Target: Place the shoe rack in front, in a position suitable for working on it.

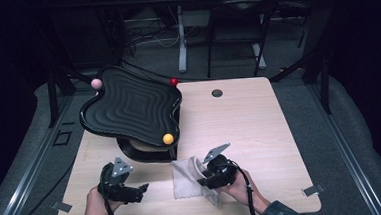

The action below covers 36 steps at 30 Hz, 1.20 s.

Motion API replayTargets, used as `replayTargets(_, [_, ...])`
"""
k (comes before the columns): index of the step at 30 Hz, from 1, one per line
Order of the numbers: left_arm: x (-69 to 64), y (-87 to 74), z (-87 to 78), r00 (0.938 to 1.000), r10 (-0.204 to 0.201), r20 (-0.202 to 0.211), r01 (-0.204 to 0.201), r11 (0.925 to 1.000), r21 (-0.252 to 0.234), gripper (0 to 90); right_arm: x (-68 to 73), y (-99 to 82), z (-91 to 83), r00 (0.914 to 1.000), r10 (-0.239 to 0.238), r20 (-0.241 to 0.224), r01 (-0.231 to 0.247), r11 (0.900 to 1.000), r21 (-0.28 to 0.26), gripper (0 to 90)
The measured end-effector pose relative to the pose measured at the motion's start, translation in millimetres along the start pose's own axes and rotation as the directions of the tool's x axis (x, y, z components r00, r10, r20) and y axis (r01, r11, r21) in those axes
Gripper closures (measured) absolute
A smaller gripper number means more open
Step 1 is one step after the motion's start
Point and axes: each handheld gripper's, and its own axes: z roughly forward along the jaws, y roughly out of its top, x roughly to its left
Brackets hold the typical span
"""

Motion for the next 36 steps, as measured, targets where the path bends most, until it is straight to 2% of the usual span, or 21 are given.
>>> replayTargets(1, [0.0, 0.0, 0.0, 1.0, 0.0, 0.0, 0.0, 1.0, 0.0, 5.7, 0.0, 0.0, 0.0, 1.0, 0.0, 0.0, 0.0, 1.0, 0.0, 58.6])
replayTargets(2, [-4.5, 2.1, 2.0, 0.9999, 0.006, 0.013, -0.006, 1.0, -0.007, 5.7, -1.1, 0.4, -3.9, 0.9999, 0.001, 0.014, -0.001, 1.0, -0.003, 52.3])
replayTargets(3, [-14.4, 7.1, 6.6, 0.999, 0.03, 0.034, -0.029, 0.9995, -0.01, 5.4, -5.0, 0.8, -13.7, 0.9994, 0.013, 0.032, -0.013, 0.9997, -0.019, 45.6])
replayTargets(4, [-14.4, 7.1, 6.6, 0.999, 0.03, 0.034, -0.029, 0.9995, -0.01, 5.3, -5.0, 0.8, -13.7, 0.9994, 0.013, 0.032, -0.013, 0.9997, -0.019, 45.6])
replayTargets(6, [-25.2, 13.3, 12.2, 0.9968, 0.061, 0.05, -0.061, 0.998, -0.017, 4.5, -12.0, -0.2, -25.7, 0.9984, 0.04, 0.041, -0.037, 0.9978, -0.055, 37.0])
replayTargets(7, [-32.0, 18.4, 16.6, 0.9949, 0.071, 0.072, -0.07, 0.9972, -0.025, 4.1, -14.4, -0.6, -28.5, 0.9979, 0.043, 0.047, -0.04, 0.9972, -0.064, 35.1])
replayTargets(10, [-39.4, 24.2, 22.1, 0.9924, 0.08, 0.094, -0.077, 0.9964, -0.036, 3.1, -21.8, -2.2, -35.6, 0.9964, 0.067, 0.051, -0.062, 0.9938, -0.093, 30.0])
replayTargets(12, [-45.9, 30.7, 27.2, 0.9896, 0.088, 0.114, -0.083, 0.9956, -0.042, 2.0, -34.2, -5.0, -45.9, 0.9914, 0.102, 0.081, -0.093, 0.9891, -0.114, 25.0])
replayTargets(13, [-49.1, 34.1, 29.9, 0.9882, 0.095, 0.12, -0.09, 0.9949, -0.047, 2.0, -34.2, -5.0, -45.9, 0.9914, 0.102, 0.081, -0.093, 0.9891, -0.114, 25.0])
replayTargets(15, [-56.0, 41.2, 36.6, 0.9853, 0.108, 0.132, -0.103, 0.9936, -0.047, 1.4, -43.3, -7.8, -51.7, 0.986, 0.124, 0.112, -0.11, 0.9865, -0.121, 21.6])
replayTargets(16, [-60.3, 46.3, 41.8, 0.9825, 0.114, 0.147, -0.109, 0.993, -0.045, 0.6, -50.8, -10.8, -55.4, 0.98, 0.135, 0.146, -0.118, 0.9859, -0.118, 17.8])
replayTargets(18, [-63.4, 49.7, 45.2, 0.9813, 0.118, 0.152, -0.113, 0.9926, -0.044, 0.4, -53.5, -11.9, -56.3, 0.9772, 0.138, 0.161, -0.12, 0.9861, -0.114, 16.0])
replayTargets(20, [-67.4, 54.6, 50.1, 0.9791, 0.116, 0.167, -0.11, 0.9927, -0.049, 0.2, -63.9, -16.8, -60.3, 0.966, 0.165, 0.199, -0.146, 0.9837, -0.104, 13.4])
replayTargets(21, [-68.8, 56.4, 51.7, 0.9782, 0.121, 0.169, -0.115, 0.9923, -0.046, 0.2, -63.9, -16.8, -60.3, 0.966, 0.165, 0.199, -0.146, 0.9837, -0.104, 13.4])
replayTargets(24, [-75.1, 61.7, 58.8, 0.9742, 0.12, 0.191, -0.113, 0.9924, -0.048, 0.1, -72.3, -20.4, -63.9, 0.9555, 0.192, 0.224, -0.174, 0.9798, -0.098, 8.3])
replayTargets(27, [-82.8, 67.5, 64.7, 0.9695, 0.131, 0.207, -0.124, 0.9912, -0.046, 0.1, -78.7, -23.3, -67.8, 0.9454, 0.214, 0.246, -0.194, 0.9758, -0.101, 7.6])
replayTargets(31, [-94.7, 77.6, 74.1, 0.9621, 0.161, 0.22, -0.155, 0.987, -0.043, 0.1, -83.2, -25.7, -69.8, 0.9389, 0.221, 0.264, -0.198, 0.9739, -0.11, 8.1])
replayTargets(36, [-104.2, 89.4, 87.6, 0.9565, 0.182, 0.228, -0.178, 0.9833, -0.039, 0.4, -86.4, -27.6, -72.0, 0.9363, 0.227, 0.268, -0.206, 0.9728, -0.105, 8.9])
